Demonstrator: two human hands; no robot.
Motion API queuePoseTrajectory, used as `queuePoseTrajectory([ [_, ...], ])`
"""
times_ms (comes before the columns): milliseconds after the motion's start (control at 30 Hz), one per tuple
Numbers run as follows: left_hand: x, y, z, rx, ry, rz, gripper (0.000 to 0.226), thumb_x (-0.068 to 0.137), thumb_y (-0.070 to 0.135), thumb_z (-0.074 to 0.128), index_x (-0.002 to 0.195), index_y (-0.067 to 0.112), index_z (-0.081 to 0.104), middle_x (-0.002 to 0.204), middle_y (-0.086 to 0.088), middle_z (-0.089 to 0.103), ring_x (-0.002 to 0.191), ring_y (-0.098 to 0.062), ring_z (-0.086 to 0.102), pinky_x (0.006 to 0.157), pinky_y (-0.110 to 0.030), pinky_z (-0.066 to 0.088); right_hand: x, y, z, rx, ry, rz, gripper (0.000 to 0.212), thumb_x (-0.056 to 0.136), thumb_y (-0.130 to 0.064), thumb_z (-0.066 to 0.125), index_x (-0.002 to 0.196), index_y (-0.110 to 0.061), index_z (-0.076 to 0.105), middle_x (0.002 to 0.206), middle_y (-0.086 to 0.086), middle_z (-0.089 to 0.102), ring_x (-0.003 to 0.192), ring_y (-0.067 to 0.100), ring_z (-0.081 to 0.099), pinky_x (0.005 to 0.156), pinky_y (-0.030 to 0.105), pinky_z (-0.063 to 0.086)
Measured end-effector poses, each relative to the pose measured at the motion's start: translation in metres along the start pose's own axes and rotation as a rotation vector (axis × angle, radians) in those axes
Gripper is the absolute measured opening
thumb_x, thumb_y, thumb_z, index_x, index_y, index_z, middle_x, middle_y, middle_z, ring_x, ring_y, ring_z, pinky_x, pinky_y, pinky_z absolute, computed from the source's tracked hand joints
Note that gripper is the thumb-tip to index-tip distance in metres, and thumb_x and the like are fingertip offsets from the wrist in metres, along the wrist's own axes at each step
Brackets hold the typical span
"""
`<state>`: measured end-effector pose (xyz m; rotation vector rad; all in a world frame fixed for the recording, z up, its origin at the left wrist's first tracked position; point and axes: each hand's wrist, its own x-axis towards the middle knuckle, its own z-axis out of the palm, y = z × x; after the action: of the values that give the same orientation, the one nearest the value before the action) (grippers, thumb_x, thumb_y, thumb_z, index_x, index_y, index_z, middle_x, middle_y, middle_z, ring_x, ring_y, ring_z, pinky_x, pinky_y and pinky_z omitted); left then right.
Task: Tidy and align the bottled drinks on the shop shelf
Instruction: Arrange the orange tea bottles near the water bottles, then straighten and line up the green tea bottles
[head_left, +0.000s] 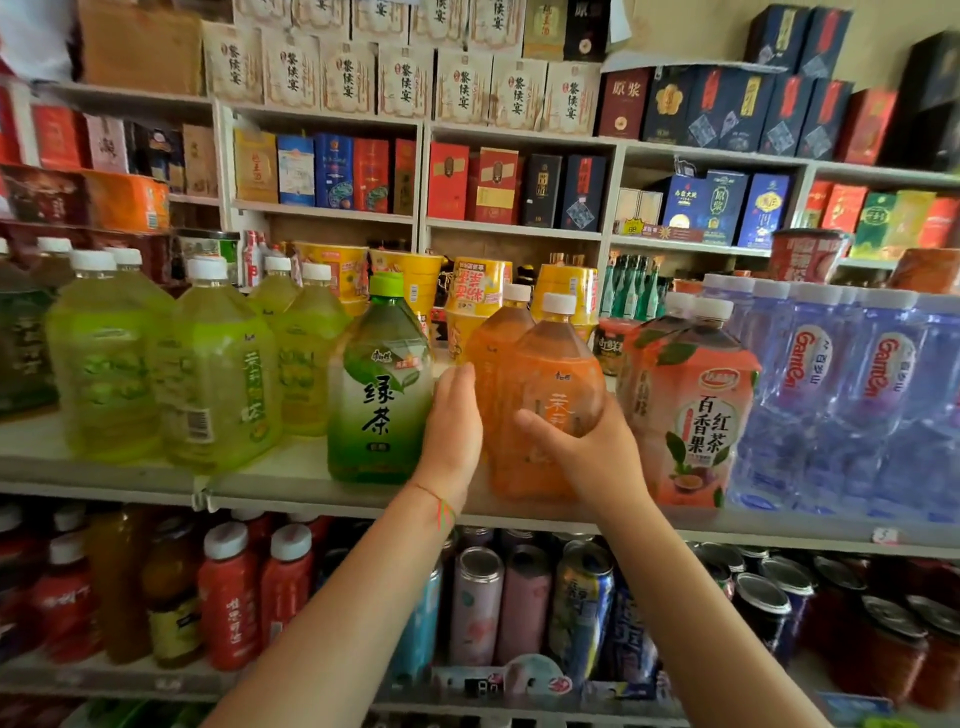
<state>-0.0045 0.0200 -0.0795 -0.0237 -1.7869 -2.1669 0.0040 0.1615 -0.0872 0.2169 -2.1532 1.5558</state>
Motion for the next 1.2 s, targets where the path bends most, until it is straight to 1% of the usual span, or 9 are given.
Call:
queuePoseTrajectory([
  [167,0.078,-0.054,0.006,-0.005,-0.005,-0.119,0.108,0.051,0.107,0.033,0.136,0.045,0.055,0.139,0.006,0.061,0.129,-0.026,0.056,0.108,-0.058,0.042,-0.004,-0.001,-0.005,-0.013,-0.05,0.023,0.075,0.065,-0.054,0.086,0.126,-0.028,0.051,0.109,-0.016,0.064,0.1,0.005,0.062,0.082,0.024,0.052],
  [233,0.083,-0.054,0.013,-0.001,-0.058,-0.129,0.104,0.057,0.104,0.031,0.135,0.041,0.057,0.136,0.003,0.063,0.126,-0.026,0.058,0.107,-0.057,0.043,-0.006,0.001,-0.008,-0.015,-0.069,0.023,0.067,0.07,-0.05,0.085,0.125,-0.031,0.05,0.104,-0.02,0.063,0.095,-0.004,0.059,0.076,0.017,0.05],
  [333,0.077,-0.051,0.026,0.037,-0.082,-0.113,0.111,0.045,0.111,0.029,0.123,0.041,0.065,0.124,0.001,0.069,0.119,-0.03,0.061,0.104,-0.059,0.044,-0.004,0.003,-0.009,0.004,-0.096,0.032,0.064,0.077,-0.045,0.082,0.129,-0.029,0.049,0.107,-0.018,0.065,0.098,-0.003,0.061,0.078,0.018,0.052],
  [400,0.065,-0.044,0.027,0.009,-0.099,-0.114,0.105,0.049,0.109,0.029,0.119,0.041,0.068,0.12,0.0,0.071,0.117,-0.029,0.063,0.102,-0.058,0.046,0.0,0.003,-0.008,0.039,-0.117,0.045,0.061,0.08,-0.041,0.081,0.128,-0.027,0.047,0.108,-0.016,0.065,0.097,-0.002,0.062,0.074,0.015,0.052],
  [567,0.014,0.005,0.024,-0.083,-0.205,-0.194,0.067,0.098,0.07,0.025,0.117,0.027,0.073,0.107,-0.006,0.077,0.104,-0.026,0.07,0.095,-0.045,0.055,0.015,0.012,-0.006,0.072,-0.195,0.083,0.077,0.072,-0.048,0.086,0.133,-0.02,0.049,0.115,-0.005,0.071,0.104,0.013,0.069,0.091,0.04,0.059],
  [733,0.018,-0.001,0.025,-0.118,-0.256,-0.236,0.073,0.098,0.073,0.022,0.12,0.024,0.073,0.11,-0.009,0.076,0.11,-0.031,0.068,0.102,-0.053,0.051,0.031,0.017,-0.004,0.098,-0.242,0.052,0.107,0.054,-0.067,0.091,0.142,-0.028,0.043,0.125,-0.004,0.069,0.113,0.016,0.068,0.095,0.046,0.057],
  [967,0.016,0.001,0.028,-0.145,-0.253,-0.247,0.071,0.095,0.075,0.026,0.118,0.028,0.073,0.108,-0.008,0.077,0.109,-0.031,0.069,0.102,-0.056,0.051,0.022,0.005,-0.002,0.264,-0.271,0.008,0.074,0.064,-0.06,0.085,0.128,-0.036,0.057,0.118,-0.004,0.073,0.111,0.015,0.069,0.096,0.046,0.056],
  [1133,0.009,0.002,0.031,-0.153,-0.239,-0.245,0.068,0.097,0.073,0.025,0.116,0.029,0.074,0.105,-0.006,0.078,0.108,-0.03,0.069,0.099,-0.054,0.052,0.018,0.002,-0.003,0.302,-0.222,0.038,0.061,0.066,-0.075,0.072,0.118,-0.044,0.063,0.114,-0.01,0.074,0.107,0.013,0.07,0.096,0.048,0.056],
  [1200,0.003,0.004,0.036,-0.164,-0.251,-0.248,0.067,0.098,0.071,0.025,0.112,0.028,0.075,0.102,-0.006,0.078,0.105,-0.029,0.07,0.095,-0.049,0.055,0.016,0.001,-0.006,0.322,-0.176,0.097,0.07,0.056,-0.09,0.065,0.112,-0.048,0.063,0.115,-0.011,0.073,0.109,0.015,0.069,0.096,0.048,0.055],
])
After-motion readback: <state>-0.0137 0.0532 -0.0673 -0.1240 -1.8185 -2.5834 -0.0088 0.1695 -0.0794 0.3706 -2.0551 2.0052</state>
